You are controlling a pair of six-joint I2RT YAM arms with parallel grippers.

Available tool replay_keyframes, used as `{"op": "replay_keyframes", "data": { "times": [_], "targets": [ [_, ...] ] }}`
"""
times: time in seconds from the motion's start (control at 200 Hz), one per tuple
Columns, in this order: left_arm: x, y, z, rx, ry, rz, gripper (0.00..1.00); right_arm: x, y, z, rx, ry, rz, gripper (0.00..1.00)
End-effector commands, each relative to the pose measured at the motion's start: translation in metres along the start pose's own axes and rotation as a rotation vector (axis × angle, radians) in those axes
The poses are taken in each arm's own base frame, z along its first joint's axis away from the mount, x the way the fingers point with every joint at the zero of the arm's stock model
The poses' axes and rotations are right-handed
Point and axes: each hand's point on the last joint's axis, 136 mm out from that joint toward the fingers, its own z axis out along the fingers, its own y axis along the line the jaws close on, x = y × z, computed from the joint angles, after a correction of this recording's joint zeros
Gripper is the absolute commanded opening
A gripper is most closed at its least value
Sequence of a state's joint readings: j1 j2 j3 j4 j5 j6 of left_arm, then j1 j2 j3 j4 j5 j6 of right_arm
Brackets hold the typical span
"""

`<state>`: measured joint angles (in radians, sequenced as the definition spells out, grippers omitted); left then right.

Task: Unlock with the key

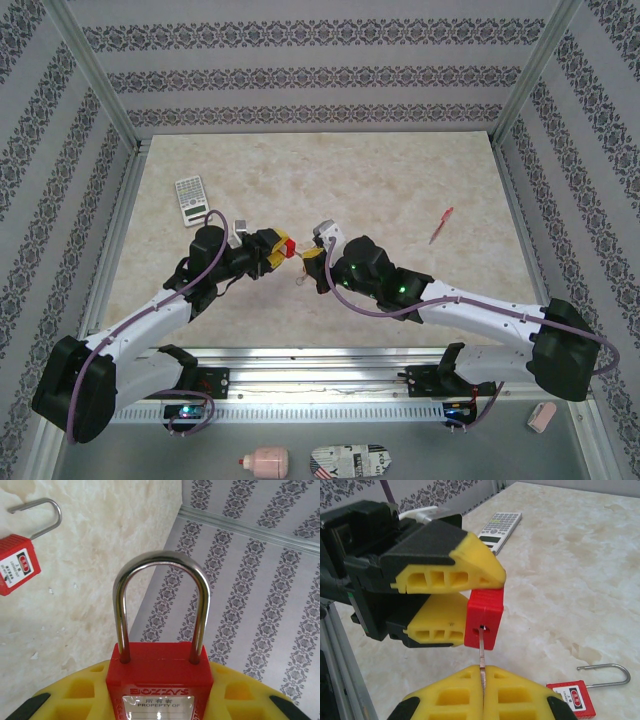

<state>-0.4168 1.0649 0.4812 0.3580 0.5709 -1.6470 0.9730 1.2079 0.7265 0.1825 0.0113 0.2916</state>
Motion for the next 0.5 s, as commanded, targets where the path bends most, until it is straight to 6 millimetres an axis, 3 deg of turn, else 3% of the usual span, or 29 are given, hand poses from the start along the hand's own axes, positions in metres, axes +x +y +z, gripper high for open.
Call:
{"op": "replay_keyframes", "data": {
  "times": [0.0, 0.495],
  "targets": [
    [-0.002, -0.011, -0.004, 0.034, -0.015, 0.038, 0.00, -0.022, 0.007, 0.000, -0.016, -0.058, 0.013, 0.00],
    [0.002, -0.029, -0.005, 0.075, -0.004, 0.042, 0.00, -0.013, 0.004, 0.007, -0.011, -0.040, 0.024, 0.00]
  ]
}}
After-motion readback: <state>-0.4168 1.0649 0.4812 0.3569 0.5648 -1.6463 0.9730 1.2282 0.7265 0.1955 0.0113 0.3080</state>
